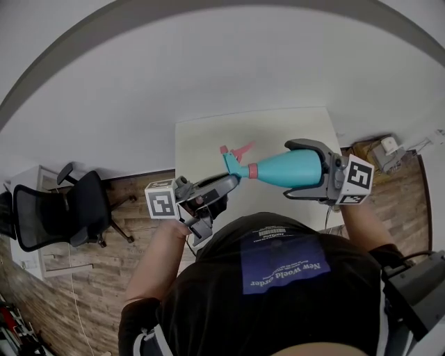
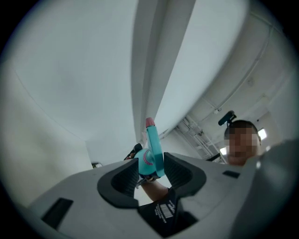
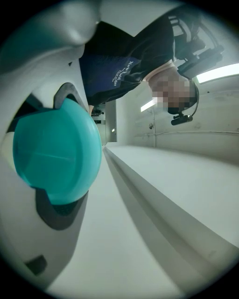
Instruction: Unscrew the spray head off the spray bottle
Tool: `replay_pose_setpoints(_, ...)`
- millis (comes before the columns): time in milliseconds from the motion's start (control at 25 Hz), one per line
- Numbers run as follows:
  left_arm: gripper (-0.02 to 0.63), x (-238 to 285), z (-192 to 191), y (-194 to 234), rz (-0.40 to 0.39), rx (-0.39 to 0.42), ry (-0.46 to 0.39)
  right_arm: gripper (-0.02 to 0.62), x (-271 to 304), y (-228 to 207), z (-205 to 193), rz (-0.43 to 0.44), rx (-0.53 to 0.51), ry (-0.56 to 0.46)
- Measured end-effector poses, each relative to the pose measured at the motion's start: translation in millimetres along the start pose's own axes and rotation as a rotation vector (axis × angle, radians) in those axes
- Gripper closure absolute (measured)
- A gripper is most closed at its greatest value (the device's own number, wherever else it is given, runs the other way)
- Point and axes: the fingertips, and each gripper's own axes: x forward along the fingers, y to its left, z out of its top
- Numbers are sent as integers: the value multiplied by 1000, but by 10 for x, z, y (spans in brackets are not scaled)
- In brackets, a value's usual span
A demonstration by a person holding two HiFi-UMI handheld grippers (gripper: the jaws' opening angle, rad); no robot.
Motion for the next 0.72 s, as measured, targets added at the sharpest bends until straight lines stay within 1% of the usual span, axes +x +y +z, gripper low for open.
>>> replay_pose_setpoints(40, 451, -41, 1, -5, 13, 62, 14, 144, -6, -15, 7, -2, 9, -2)
replay_pose_setpoints(80, 451, -82, 0, -6, 35, 143, 33, 144, -12, -30, 11, -4, 19, -3)
replay_pose_setpoints(120, 451, -124, -1, 0, 67, 245, 57, 144, -19, -45, 14, -5, 32, -5)
replay_pose_setpoints(200, 451, -208, 12, 18, 153, 494, 117, 144, -37, -71, 10, -3, 66, -9)
replay_pose_setpoints(280, 451, -274, 46, 22, 249, 771, 188, 144, -50, -89, -4, 3, 103, -11)
replay_pose_setpoints(360, 451, -304, 83, 2, 329, 1031, 264, 144, -57, -107, -22, 7, 136, -12)
replay_pose_setpoints(400, 451, -303, 98, -20, 354, 1153, 301, 144, -59, -116, -33, 8, 150, -10)
replay_pose_setpoints(480, 451, -286, 111, -78, 365, 1396, 386, 143, -61, -124, -55, 12, 174, -6)
replay_pose_setpoints(520, 451, -272, 112, -109, 363, 1487, 417, 143, -61, -124, -67, 15, 187, -3)
replay_pose_setpoints(560, 450, -256, 109, -138, 361, 1545, 434, 143, -56, -124, -76, 19, 201, -2)
replay_pose_setpoints(640, 385, -221, 80, -172, 343, 1610, 449, 143, -36, -131, -86, 27, 229, -2)
replay_pose_setpoints(720, 385, -183, 20, -166, 318, 1681, 479, 143, -13, -136, -95, 33, 247, 1)
